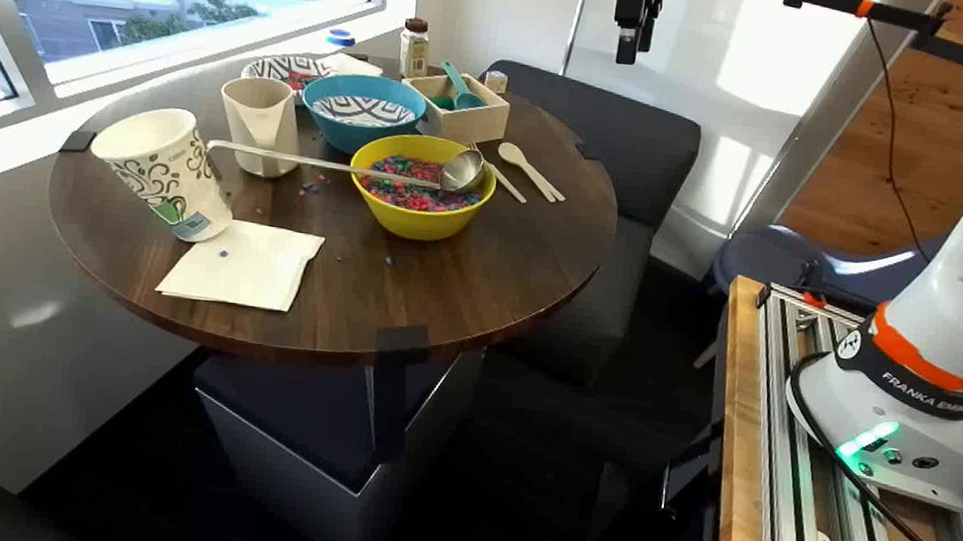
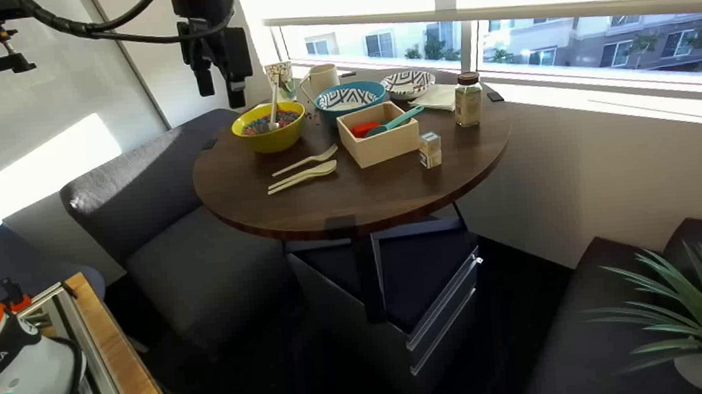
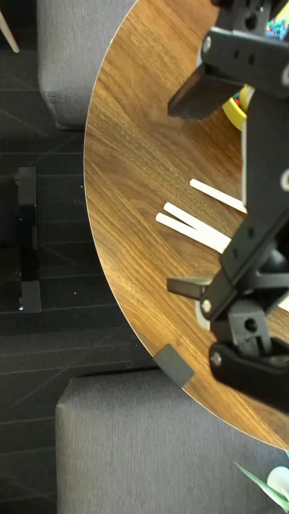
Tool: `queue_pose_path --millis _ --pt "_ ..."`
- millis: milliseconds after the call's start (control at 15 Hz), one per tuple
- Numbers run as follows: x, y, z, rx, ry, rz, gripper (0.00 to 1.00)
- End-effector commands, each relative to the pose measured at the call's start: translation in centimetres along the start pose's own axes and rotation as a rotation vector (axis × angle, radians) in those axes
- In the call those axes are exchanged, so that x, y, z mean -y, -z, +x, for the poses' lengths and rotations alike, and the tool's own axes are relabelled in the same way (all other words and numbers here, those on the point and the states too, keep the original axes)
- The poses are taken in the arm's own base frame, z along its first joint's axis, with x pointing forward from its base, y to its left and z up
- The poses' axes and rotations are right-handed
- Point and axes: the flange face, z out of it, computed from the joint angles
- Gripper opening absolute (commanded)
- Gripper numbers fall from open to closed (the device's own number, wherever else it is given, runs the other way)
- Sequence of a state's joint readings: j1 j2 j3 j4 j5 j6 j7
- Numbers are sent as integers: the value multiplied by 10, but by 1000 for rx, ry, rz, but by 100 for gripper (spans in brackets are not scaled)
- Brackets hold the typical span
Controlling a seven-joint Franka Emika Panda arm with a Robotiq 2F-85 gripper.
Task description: Pick up the block with i on it and put it on the table
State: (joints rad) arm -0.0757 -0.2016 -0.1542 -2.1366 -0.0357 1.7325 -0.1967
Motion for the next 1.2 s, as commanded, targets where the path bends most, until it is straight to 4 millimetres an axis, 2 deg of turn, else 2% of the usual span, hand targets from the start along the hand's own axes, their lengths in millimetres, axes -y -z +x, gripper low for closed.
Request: queue_pose_path --millis 0,933,1000,1133 --pt "0 0 0 1 0 0 100" --pt "0 1 0 1 0 0 100" --pt "-2 1 4 -23 -33 21 100" --pt "-17 7 24 -84 -157 60 100"
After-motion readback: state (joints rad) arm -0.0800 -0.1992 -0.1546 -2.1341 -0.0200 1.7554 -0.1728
